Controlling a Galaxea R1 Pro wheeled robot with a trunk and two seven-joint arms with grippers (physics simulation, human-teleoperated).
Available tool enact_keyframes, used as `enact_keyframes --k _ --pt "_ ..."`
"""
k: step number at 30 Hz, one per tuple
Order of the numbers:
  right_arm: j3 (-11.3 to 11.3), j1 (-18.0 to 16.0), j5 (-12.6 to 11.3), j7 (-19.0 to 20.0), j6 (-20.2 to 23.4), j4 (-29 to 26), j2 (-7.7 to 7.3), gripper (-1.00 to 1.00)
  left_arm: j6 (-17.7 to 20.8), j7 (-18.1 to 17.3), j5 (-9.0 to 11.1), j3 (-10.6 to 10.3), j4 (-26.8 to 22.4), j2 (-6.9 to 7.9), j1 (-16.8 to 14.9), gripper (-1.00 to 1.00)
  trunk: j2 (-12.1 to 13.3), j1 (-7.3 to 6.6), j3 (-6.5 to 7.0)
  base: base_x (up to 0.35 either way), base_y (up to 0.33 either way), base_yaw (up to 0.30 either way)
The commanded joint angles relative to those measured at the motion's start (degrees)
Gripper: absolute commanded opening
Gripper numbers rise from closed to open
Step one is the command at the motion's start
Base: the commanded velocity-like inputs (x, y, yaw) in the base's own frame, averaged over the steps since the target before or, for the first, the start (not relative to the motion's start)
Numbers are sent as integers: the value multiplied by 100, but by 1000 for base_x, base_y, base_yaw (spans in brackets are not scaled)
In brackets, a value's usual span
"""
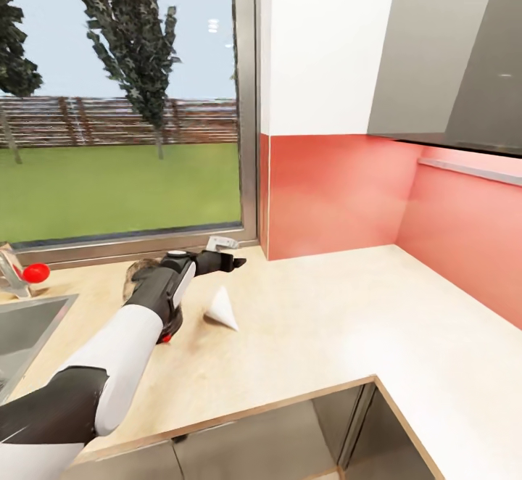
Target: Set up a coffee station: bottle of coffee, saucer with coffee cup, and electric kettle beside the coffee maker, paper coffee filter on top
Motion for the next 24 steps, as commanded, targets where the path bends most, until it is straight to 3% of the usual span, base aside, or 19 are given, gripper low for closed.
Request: enact_keyframes --k 1,12,24 --pt "-5 -4 59 0 -14 2 0 100 20 -30 -47 9 -8 -2 5 100 -13 6 -13 172 -97 0" --pt "-5 -4 59 0 -14 2 -2 100 7 -13 -70 9 5 5 73 100 -13 6 -13 37 -20 0" --pt "-5 -4 59 0 -14 2 -8 100 -6 377 -43 21 -5 23 619 100 -13 6 -13 1 0 0"
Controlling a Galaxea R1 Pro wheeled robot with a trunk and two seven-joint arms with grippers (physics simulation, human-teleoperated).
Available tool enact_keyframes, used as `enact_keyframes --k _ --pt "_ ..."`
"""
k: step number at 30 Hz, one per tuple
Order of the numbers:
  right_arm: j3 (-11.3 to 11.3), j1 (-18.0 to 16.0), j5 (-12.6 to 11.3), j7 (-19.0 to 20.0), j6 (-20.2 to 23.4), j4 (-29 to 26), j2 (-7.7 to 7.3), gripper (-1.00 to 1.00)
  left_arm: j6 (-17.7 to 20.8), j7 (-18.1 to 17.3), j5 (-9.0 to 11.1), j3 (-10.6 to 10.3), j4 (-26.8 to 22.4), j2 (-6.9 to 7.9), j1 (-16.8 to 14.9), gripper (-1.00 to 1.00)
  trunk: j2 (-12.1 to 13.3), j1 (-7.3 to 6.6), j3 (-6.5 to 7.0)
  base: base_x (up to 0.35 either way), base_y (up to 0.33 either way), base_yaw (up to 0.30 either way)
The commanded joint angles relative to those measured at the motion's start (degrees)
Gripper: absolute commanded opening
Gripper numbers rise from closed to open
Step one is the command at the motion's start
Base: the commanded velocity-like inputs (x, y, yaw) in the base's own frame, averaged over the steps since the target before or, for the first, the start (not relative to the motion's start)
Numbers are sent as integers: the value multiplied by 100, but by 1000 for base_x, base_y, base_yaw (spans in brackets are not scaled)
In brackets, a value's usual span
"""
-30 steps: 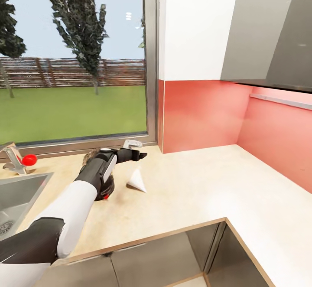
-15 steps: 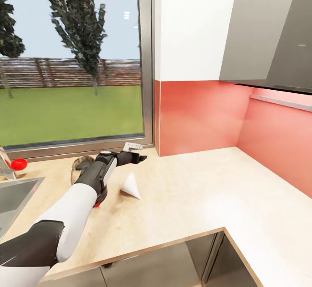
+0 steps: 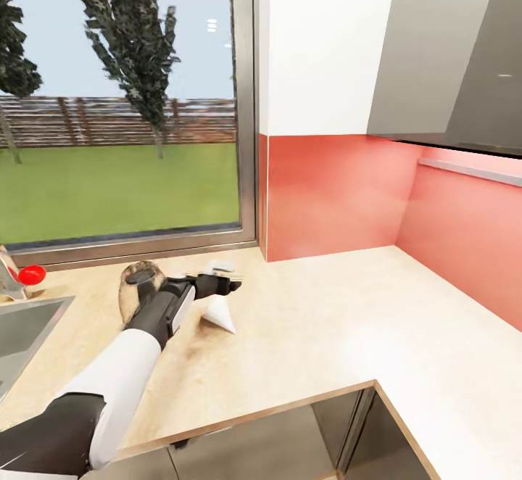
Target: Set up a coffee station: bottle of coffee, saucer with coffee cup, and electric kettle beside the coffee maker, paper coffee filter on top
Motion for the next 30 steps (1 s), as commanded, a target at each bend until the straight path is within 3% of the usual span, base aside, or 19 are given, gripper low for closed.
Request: enact_keyframes --k 1,6,18,30 --pt "-7 -4 59 0 -14 2 -1 100 22 -23 -38 6 -7 -1 37 100 -13 4 -13 0 0 0" --pt "-7 -4 59 0 -14 2 -2 100 14 -11 -22 -5 -5 -8 258 100 -13 4 -13 131 0 0" --pt "-7 -4 59 0 -14 2 -2 100 22 -1 -58 36 -3 56 384 100 -13 4 -13 57 0 0" --pt "-7 -4 59 0 -14 11 -2 100 22 -1 -65 17 1 60 423 100 -13 4 -13 185 70 0"
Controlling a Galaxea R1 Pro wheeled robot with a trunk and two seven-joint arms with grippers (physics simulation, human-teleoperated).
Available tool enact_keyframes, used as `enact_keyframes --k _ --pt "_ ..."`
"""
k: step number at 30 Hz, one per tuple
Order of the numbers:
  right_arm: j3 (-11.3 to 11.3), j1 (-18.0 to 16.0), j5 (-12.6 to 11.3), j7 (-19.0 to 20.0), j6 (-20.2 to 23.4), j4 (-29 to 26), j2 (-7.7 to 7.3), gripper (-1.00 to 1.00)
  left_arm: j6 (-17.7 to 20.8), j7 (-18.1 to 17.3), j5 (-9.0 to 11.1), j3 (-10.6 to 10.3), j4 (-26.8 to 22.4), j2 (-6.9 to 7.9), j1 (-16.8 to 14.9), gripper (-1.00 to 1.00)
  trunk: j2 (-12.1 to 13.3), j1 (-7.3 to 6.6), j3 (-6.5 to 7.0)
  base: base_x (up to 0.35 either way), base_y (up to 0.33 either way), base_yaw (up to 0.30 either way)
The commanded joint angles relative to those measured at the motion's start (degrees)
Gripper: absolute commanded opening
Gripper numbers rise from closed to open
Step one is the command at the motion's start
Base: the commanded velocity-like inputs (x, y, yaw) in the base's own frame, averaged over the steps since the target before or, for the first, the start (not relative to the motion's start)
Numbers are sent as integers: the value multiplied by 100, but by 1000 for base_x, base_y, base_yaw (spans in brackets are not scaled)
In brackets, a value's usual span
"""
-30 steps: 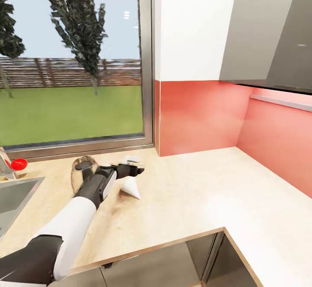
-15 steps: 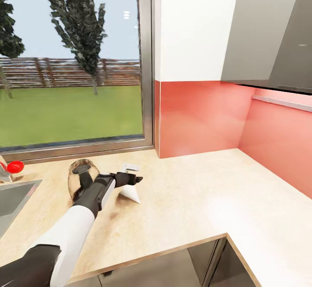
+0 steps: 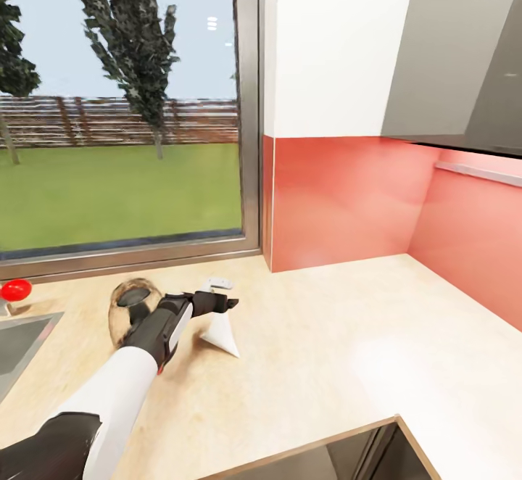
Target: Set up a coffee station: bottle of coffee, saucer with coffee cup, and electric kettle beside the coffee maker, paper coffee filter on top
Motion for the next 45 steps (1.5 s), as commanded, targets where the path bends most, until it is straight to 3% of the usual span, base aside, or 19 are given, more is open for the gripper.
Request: enact_keyframes --k 1,15,33,45 --pt "-7 -4 59 0 -14 2 0 100 22 -32 -50 5 -8 -2 -4 100 -13 5 -13 111 10 0" --pt "-7 -4 59 0 -14 2 0 100 22 -32 -37 -3 -7 -7 93 100 -13 5 -13 76 2 0" --pt "-7 -4 59 0 -14 2 0 100 22 -45 -1 -10 -13 -14 536 100 -13 5 -13 3 0 0" --pt "-7 -4 59 0 -14 2 0 100 22 -44 -5 -21 -14 -9 565 100 -13 5 -13 -117 0 0"
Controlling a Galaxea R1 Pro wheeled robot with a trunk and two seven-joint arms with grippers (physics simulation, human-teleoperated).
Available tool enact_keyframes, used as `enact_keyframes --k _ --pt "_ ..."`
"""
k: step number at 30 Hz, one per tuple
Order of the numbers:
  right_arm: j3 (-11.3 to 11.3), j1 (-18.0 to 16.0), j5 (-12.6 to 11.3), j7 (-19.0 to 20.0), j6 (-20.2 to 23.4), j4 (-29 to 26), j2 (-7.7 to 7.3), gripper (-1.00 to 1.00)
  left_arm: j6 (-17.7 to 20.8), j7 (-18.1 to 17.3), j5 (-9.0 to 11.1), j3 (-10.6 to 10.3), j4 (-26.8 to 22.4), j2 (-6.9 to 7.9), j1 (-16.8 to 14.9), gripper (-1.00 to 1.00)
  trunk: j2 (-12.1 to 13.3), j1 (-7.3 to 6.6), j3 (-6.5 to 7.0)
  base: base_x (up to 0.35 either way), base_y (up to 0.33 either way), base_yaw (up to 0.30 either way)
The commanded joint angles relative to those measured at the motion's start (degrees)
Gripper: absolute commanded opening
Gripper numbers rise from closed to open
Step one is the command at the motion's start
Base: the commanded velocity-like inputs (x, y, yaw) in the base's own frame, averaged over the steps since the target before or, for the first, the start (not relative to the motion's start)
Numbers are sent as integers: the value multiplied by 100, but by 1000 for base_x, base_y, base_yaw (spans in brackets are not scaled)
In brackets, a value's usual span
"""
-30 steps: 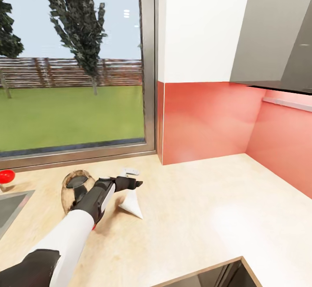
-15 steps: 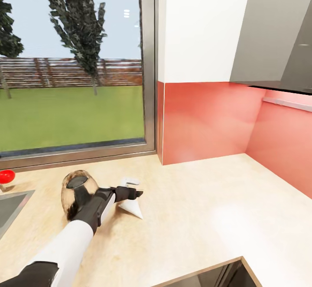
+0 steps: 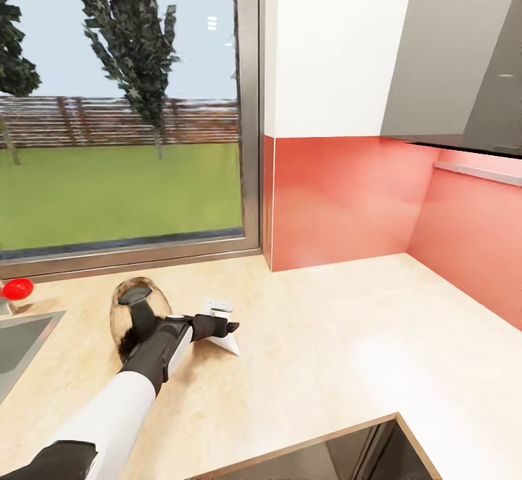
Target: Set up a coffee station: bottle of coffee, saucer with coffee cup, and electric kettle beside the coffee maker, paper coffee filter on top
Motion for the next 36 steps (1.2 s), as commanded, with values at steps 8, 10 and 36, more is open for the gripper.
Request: enact_keyframes --k 8,10,36 --pt "-5 -4 59 0 -14 3 0 100 23 -39 -37 4 -10 -6 -1 100 -13 3 -13 -6 0 0" --pt "-5 -4 59 0 -14 3 0 100 23 -46 -37 4 -9 -8 -2 100 -13 3 -13 0 0 0" --pt "-5 -4 59 0 -14 10 0 100 25 -97 -64 3 -4 -9 206 100 -13 3 -13 0 0 0"
